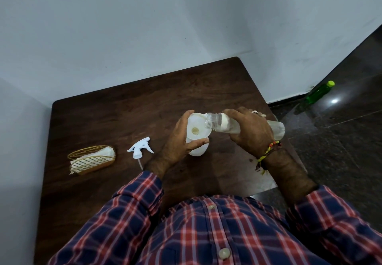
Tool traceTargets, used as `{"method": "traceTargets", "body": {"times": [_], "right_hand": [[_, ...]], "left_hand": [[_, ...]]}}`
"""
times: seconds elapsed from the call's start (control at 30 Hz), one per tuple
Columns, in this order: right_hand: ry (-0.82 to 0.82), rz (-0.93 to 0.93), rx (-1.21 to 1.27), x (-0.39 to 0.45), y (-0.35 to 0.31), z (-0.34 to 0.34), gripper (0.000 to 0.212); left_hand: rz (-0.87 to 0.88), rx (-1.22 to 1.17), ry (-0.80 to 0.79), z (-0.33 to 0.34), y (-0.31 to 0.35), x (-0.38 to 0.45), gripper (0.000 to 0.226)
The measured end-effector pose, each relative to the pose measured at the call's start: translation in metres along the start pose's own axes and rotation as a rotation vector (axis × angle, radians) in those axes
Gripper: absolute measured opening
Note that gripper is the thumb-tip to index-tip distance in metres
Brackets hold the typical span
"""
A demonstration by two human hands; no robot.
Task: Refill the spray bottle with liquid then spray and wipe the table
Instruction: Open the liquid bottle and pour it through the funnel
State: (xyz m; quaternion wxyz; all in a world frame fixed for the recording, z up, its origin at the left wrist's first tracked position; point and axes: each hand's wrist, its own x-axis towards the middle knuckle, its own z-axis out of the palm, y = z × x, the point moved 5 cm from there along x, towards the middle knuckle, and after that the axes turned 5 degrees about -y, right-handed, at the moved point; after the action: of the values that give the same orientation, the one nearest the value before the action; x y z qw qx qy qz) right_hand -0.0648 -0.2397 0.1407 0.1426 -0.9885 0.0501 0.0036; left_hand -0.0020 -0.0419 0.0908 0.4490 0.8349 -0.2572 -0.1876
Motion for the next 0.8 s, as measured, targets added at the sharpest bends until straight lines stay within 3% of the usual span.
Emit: {"method": "traceTargets", "body": {"times": [0.8], "right_hand": [[-0.009,0.02,0.072,0.0002,0.0028,0.0003,0.062]], "left_hand": [[0.004,0.028,0.045,0.0009,0.0073,-0.0003,0.095]]}}
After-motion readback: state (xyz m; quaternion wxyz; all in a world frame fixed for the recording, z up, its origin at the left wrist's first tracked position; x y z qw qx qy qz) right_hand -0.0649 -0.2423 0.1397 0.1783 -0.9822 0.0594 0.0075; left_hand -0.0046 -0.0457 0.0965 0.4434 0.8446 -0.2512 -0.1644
